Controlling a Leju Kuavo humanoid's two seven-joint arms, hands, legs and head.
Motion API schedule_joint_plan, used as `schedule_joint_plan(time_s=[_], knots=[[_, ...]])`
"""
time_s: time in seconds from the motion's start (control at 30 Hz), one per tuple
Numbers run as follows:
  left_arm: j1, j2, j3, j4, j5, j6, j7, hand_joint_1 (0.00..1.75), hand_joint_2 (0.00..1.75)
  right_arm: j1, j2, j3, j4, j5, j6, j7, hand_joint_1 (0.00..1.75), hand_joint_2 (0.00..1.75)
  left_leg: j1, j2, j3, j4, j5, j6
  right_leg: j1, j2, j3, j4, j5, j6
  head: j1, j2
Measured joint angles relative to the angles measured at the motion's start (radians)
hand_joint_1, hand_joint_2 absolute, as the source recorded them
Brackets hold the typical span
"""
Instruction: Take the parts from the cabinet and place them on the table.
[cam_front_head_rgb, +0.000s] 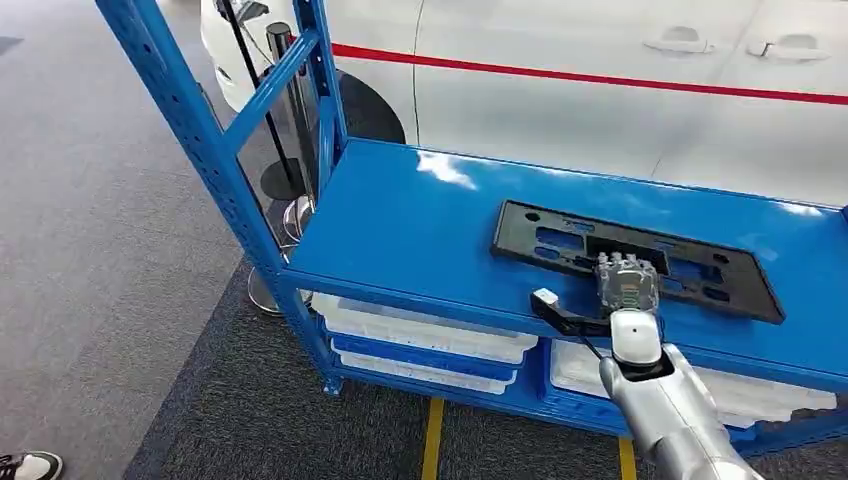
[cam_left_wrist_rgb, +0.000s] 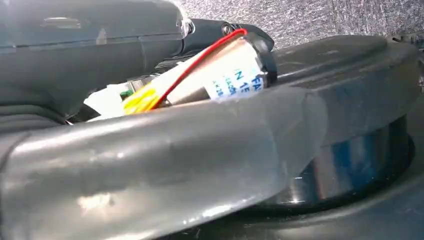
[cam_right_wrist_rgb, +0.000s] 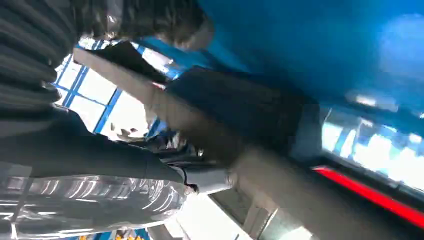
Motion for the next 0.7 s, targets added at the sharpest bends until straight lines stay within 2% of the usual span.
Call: schedule_joint_plan(time_s=[0.53, 0.57, 0.7], knots=[[0.005, -0.002, 0.000, 0.000, 0.000, 0.001, -0.016, 0.00, 0.00, 0.013, 0.012, -0.087, -0.019, 0.003, -0.006, -0.053, 1.75, 1.75, 0.000, -0.001, 0.000, 0.000, 0.000, 0.000, 0.000, -0.001, 0.000, 0.000, 0.000, 0.000, 0.000, 0.000], [0.005, -0.002, 0.000, 0.000, 0.000, 0.001, -0.019, 0.00, 1.75, 0.014, 0.013, -0.089, -0.021, 0.003, -0.006, -0.056, 1.75, 1.75, 0.000, -0.001, 0.000, 0.000, 0.000, 0.000, 0.000, -0.001, 0.000, 0.000, 0.000, 0.000, 0.000, 0.000], [0.013, -0.002, 0.000, 0.000, 0.000, 0.003, -0.048, 0.00, 1.75, 0.021, 0.019, -0.099, -0.036, 0.003, -0.007, -0.071, 1.75, 1.75, 0.000, -0.001, 0.000, 0.000, 0.000, 0.000, 0.000, 0.000, 0.000, 0.000, 0.000, 0.000, 0.000, 0.000]])
